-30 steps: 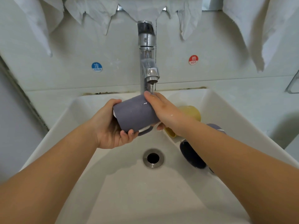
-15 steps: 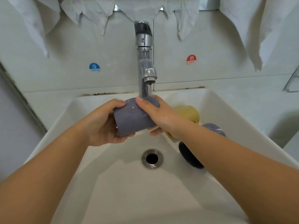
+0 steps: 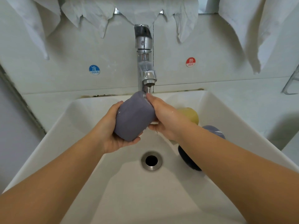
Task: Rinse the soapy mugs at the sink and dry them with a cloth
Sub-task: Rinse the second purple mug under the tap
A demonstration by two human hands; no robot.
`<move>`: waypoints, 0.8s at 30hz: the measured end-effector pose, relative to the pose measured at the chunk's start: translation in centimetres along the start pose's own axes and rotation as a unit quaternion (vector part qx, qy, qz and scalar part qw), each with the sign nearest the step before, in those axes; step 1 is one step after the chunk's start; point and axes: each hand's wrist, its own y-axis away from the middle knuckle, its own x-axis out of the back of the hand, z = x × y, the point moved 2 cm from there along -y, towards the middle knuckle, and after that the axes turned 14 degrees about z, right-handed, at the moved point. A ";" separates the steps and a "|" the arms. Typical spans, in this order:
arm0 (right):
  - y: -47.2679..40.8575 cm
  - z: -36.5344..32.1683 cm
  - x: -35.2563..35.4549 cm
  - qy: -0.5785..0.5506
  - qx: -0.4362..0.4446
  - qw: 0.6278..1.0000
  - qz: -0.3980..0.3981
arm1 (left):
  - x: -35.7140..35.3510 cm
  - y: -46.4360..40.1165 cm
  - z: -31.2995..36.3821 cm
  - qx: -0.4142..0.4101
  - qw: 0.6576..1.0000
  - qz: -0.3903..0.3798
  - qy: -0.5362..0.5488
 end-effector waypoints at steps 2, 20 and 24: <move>0.1 0.1 0.1 -0.049 -0.018 0.999 -0.004 | 0.1 -0.2 0.0 -0.010 1.000 0.010 0.012; -0.6 0.7 0.4 -0.130 -0.073 0.989 0.015 | -0.7 -0.3 -0.1 -0.091 0.995 0.050 0.000; -0.1 0.8 -0.3 -0.159 -0.060 0.984 -0.049 | 0.2 -0.2 0.4 -0.047 0.997 0.054 0.025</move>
